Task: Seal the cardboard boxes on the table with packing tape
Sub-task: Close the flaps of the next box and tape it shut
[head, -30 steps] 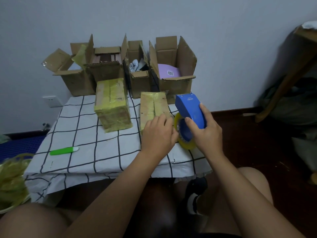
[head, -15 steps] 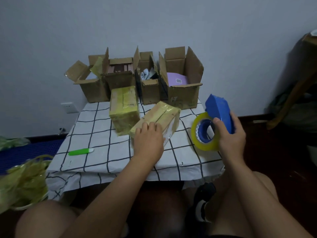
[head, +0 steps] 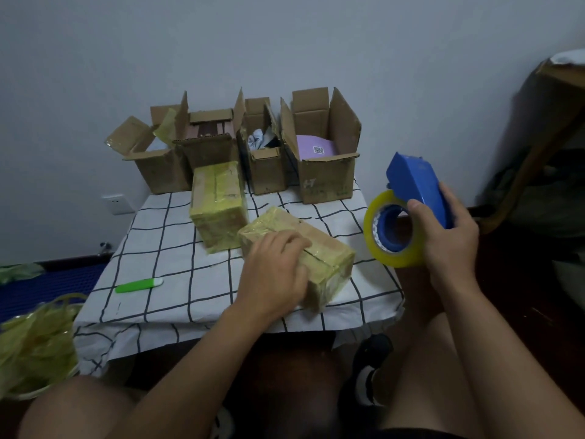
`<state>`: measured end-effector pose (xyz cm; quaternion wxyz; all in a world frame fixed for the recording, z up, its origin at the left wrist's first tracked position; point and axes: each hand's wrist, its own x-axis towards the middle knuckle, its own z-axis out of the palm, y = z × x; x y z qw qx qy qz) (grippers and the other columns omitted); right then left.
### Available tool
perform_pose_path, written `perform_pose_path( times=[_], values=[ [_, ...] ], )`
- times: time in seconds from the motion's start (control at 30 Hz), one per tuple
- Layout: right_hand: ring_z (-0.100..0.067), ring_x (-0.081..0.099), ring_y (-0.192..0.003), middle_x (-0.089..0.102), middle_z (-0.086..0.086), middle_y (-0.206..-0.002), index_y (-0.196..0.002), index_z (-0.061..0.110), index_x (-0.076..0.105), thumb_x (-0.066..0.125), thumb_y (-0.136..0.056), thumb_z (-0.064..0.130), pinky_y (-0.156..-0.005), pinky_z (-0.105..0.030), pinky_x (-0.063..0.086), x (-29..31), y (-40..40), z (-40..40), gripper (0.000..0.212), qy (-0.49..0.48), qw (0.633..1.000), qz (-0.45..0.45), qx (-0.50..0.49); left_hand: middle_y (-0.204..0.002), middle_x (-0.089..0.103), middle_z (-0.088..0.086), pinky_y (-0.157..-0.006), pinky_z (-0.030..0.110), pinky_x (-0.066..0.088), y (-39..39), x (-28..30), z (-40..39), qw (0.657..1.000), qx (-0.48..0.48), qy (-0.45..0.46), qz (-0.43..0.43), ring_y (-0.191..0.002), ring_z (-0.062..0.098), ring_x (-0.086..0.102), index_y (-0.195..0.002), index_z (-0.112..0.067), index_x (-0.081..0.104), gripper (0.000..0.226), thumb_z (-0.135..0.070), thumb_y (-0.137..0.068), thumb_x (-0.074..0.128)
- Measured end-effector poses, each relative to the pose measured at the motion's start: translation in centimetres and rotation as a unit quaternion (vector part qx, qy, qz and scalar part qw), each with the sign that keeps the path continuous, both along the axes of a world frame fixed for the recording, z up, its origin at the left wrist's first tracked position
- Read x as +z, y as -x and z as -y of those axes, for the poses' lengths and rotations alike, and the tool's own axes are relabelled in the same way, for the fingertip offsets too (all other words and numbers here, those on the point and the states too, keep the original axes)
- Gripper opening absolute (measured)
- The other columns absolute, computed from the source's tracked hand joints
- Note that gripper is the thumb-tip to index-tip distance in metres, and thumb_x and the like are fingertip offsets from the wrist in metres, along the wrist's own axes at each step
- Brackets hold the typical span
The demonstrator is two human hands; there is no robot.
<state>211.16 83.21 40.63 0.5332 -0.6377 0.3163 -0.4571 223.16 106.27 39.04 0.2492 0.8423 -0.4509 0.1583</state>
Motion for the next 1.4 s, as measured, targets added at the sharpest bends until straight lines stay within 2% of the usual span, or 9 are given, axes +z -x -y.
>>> perform_pose_path(
  times=[0.13, 0.2, 0.33, 0.43, 0.7, 0.93, 1.13, 1.3, 1.4],
  values=[
    [-0.009, 0.058, -0.117, 0.056, 0.009, -0.136, -0.143, 0.03, 0.053, 0.078, -0.083, 0.039, -0.09, -0.024, 0.054, -0.5, 0.0, -1.0, 0.065, 0.0, 1.0, -0.01, 0.019, -0.113, 0.061, -0.002, -0.092, 0.039, 0.043, 1.8, -1.9, 0.4, 0.998, -0.003, -0.046, 0.032, -0.107, 0.02, 0.054, -0.109, -0.021, 0.067, 0.046, -0.058, -0.089, 0.048],
    [-0.009, 0.058, -0.116, 0.056, 0.008, -0.136, -0.143, 0.03, 0.053, 0.077, -0.084, 0.037, -0.085, -0.019, 0.053, -0.9, 0.0, -1.5, 0.065, 0.005, 0.999, -0.016, 0.033, -0.112, 0.061, 0.002, -0.089, 0.038, 0.046, 0.9, -2.5, 0.0, 0.997, -0.024, -0.034, 0.059, -0.106, 0.023, 0.055, -0.108, -0.018, 0.07, 0.041, -0.05, -0.091, 0.051],
    [-0.012, 0.059, -0.116, 0.057, 0.01, -0.134, -0.141, 0.037, 0.052, 0.077, -0.083, 0.039, -0.09, -0.03, 0.055, -1.1, 0.2, -2.2, 0.063, 0.02, 0.997, -0.031, 0.062, -0.105, 0.06, 0.009, -0.072, 0.035, 0.049, -0.8, -2.8, -0.9, 0.995, -0.005, -0.007, 0.095, -0.1, 0.022, 0.045, -0.11, -0.019, 0.073, 0.038, -0.043, -0.092, 0.051],
    [-0.008, 0.06, -0.114, 0.057, 0.01, -0.132, -0.141, 0.037, 0.051, 0.076, -0.084, 0.038, -0.086, -0.025, 0.053, -0.9, 0.0, -2.9, 0.063, 0.034, 0.996, -0.032, 0.082, -0.104, 0.06, 0.011, -0.057, 0.033, 0.052, -1.2, -3.3, -1.7, 0.996, -0.012, 0.019, 0.081, -0.098, 0.023, 0.048, -0.113, -0.018, 0.072, 0.028, -0.027, -0.087, 0.069],
    [-0.003, 0.058, -0.116, 0.056, 0.013, -0.134, -0.141, 0.036, 0.052, 0.077, -0.081, 0.037, -0.085, -0.018, 0.05, -0.4, -0.4, -4.3, 0.065, 0.055, 0.988, -0.035, 0.137, -0.102, 0.064, 0.007, -0.067, 0.027, 0.052, -1.1, -5.0, -3.2, 0.986, 0.06, 0.15, 0.043, -0.087, 0.015, 0.059, -0.097, -0.005, 0.07, 0.01, -0.009, -0.088, 0.068],
    [-0.002, 0.058, -0.116, 0.056, 0.015, -0.133, -0.139, 0.038, 0.052, 0.076, -0.073, 0.046, -0.087, -0.019, 0.052, 0.2, -0.7, -5.2, 0.07, 0.075, 0.982, -0.038, 0.167, -0.099, 0.063, 0.005, -0.067, 0.025, 0.05, -1.9, -4.8, -3.2, 0.988, 0.019, 0.149, 0.031, -0.083, 0.017, 0.061, -0.096, -0.007, 0.07, 0.018, -0.019, -0.095, 0.056],
    [0.014, 0.056, -0.106, 0.054, 0.027, -0.125, -0.136, 0.039, 0.053, 0.078, -0.082, 0.026, -0.075, -0.007, 0.05, 1.9, 0.1, -4.9, 0.061, 0.106, 0.974, -0.055, 0.194, -0.094, 0.061, 0.0, -0.061, 0.02, 0.043, -3.3, -3.6, -3.5, 0.994, -0.005, 0.11, 0.009, -0.079, 0.013, 0.056, -0.095, -0.011, 0.069, 0.006, -0.009, -0.09, 0.065],
    [0.014, 0.057, -0.103, 0.055, 0.025, -0.124, -0.132, 0.04, 0.055, 0.085, -0.073, 0.033, -0.075, -0.006, 0.048, 3.5, 1.7, -5.0, 0.066, 0.136, 0.95, -0.064, 0.274, -0.109, 0.059, -0.005, -0.08, 0.024, 0.046, -3.3, -1.9, -3.7, 0.988, -0.005, 0.076, -0.133, -0.099, 0.009, 0.054, -0.139, -0.025, 0.052, 0.045, -0.026, -0.095, 0.061],
    [0.007, 0.058, -0.11, 0.058, 0.034, -0.121, -0.13, 0.055, 0.056, 0.076, -0.069, 0.045, -0.079, -0.007, 0.048, 3.7, 2.8, -5.3, 0.066, 0.162, 0.926, -0.074, 0.332, -0.109, 0.061, -0.009, -0.089, 0.025, 0.045, -2.1, 0.8, -3.8, 0.959, 0.026, 0.141, -0.244, -0.102, 0.005, 0.055, -0.119, -0.026, 0.067, 0.029, -0.039, -0.094, 0.059]
  ],
)
